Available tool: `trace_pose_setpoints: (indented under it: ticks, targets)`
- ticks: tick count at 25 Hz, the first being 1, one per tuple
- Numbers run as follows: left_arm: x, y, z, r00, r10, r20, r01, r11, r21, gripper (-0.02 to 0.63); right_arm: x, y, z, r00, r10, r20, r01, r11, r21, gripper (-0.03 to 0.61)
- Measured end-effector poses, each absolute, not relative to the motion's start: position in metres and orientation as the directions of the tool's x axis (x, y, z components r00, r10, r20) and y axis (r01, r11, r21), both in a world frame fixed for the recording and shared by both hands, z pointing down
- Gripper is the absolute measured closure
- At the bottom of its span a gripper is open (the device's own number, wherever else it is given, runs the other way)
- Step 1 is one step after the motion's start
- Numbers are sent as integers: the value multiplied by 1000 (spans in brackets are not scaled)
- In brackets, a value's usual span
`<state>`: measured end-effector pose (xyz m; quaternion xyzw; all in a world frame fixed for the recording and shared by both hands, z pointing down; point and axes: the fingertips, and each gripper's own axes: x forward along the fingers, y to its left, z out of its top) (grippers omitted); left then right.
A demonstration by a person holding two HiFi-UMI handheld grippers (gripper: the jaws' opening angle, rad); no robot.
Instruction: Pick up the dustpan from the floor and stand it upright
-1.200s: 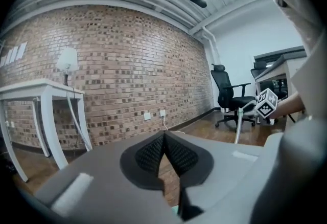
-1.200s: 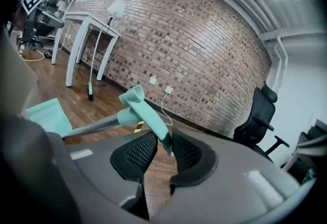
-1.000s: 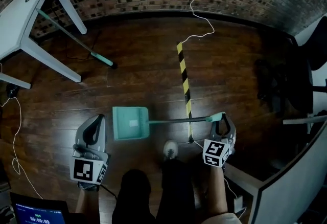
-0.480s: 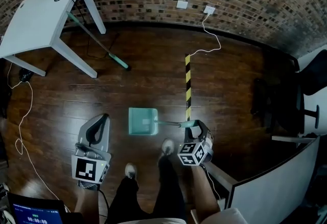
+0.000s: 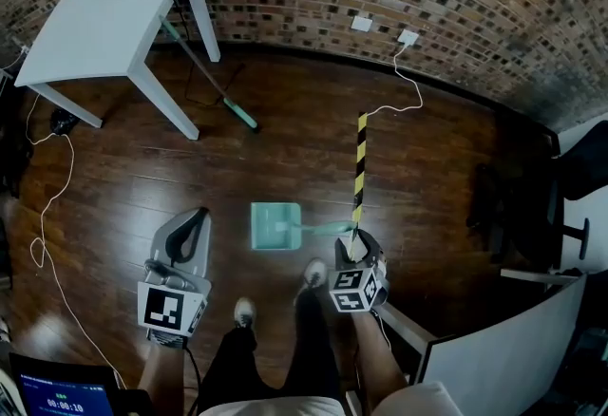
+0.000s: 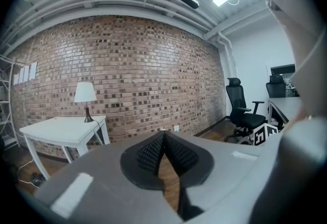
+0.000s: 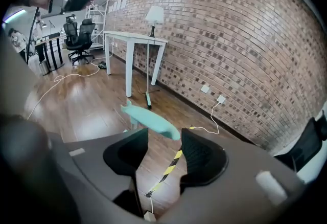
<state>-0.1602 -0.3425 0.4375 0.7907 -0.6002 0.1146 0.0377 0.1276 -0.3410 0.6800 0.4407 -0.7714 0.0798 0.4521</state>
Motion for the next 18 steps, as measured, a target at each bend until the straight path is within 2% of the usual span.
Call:
trace_pose_setpoints:
  ticks: [6, 10, 12, 18]
  targets:
    - [-168, -318, 416, 284, -938, 200, -956, -293, -17, 612, 118, -329, 617, -224, -685, 694, -785, 548, 288, 377]
    - [-166, -290, 402, 335, -926, 175, -940, -340, 3, 612, 105, -312, 554, -240, -778, 580, -776, 513, 366, 516]
    - [-163, -276, 389, 369, -917, 150, -928, -372, 11, 612, 98, -303, 517, -238, -824, 515, -780, 478, 403, 565]
    - [-159, -226, 348, 458, -886, 77, -888, -459, 5, 612, 80, -252, 425, -215, -896, 388, -835, 375, 402, 565]
